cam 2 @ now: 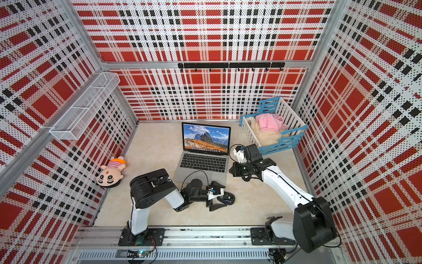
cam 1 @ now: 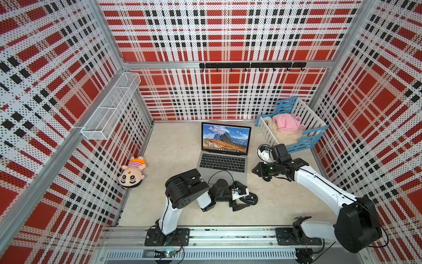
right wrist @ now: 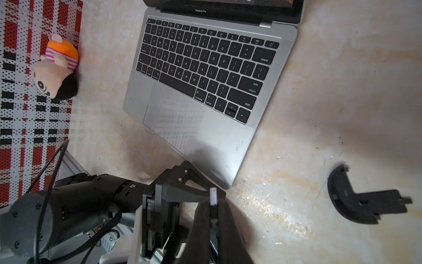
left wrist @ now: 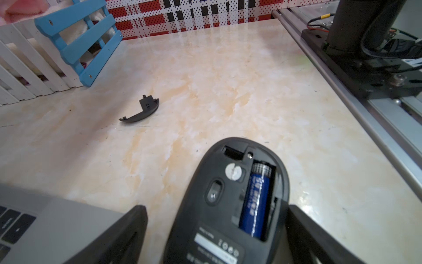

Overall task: Remove the wireless mouse receiver from the laptop
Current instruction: Move the mouse to the center of the board, then insert the USB plug into the mouse.

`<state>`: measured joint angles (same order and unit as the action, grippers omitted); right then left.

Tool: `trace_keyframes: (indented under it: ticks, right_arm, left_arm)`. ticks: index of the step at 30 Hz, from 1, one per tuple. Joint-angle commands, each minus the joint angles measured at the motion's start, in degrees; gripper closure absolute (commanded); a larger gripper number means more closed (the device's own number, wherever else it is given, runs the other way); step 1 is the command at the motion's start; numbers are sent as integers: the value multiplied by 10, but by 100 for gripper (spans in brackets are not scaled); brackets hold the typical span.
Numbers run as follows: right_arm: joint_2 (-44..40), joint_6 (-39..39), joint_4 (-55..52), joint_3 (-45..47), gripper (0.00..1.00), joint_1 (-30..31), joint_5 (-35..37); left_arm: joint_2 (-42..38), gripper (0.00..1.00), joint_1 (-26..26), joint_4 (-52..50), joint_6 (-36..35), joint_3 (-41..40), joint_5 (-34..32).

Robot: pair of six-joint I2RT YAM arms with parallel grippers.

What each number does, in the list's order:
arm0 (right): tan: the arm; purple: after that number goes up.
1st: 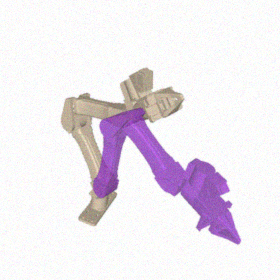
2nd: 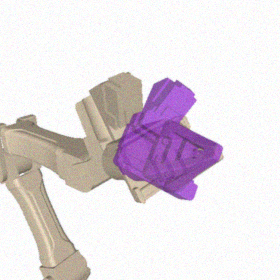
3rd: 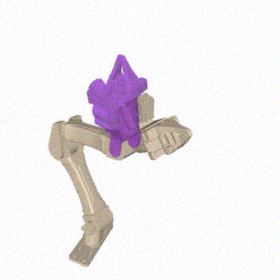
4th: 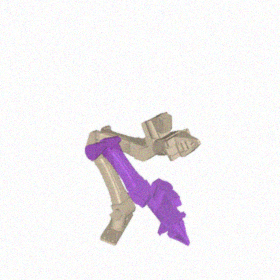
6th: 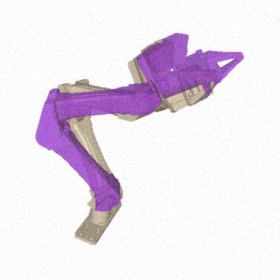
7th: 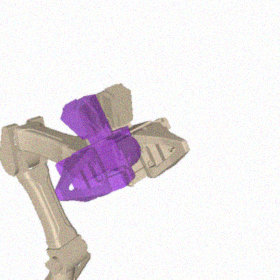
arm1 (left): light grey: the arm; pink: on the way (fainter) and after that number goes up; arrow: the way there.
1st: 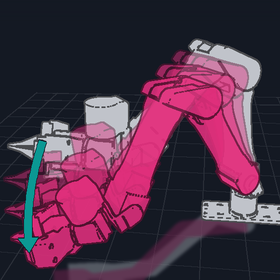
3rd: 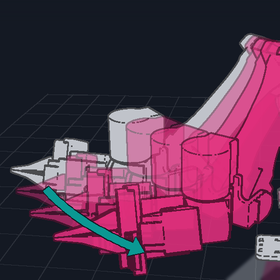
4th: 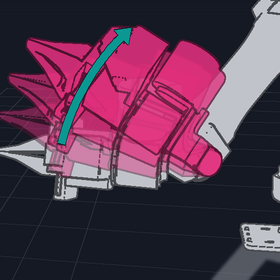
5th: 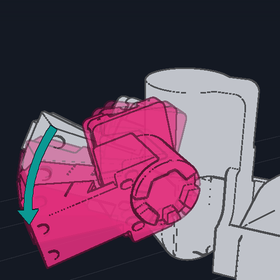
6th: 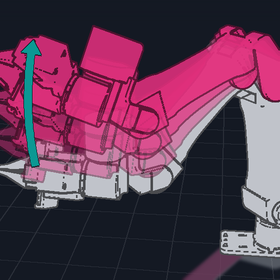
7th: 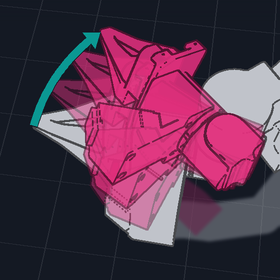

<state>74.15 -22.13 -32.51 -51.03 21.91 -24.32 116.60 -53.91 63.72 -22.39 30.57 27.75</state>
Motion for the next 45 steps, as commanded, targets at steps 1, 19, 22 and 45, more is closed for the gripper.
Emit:
trace_keyframes:
  ticks: [1,19,22,45]
  right_arm:
    - [-10,-1,4,3,100,4,8]
    - [-18,4,-35,-8,100,4,46]
    - [-7,4,-72,-15,100,5,66]
    - [70,30,-262,-84,100,103,140]
  left_arm:
    - [33,6,4,-76,-38,0,9]
    - [52,23,-6,-87,5,-5,15]
    - [56,21,-9,-82,11,-7,6]
    - [37,63,10,-57,69,-18,-21]
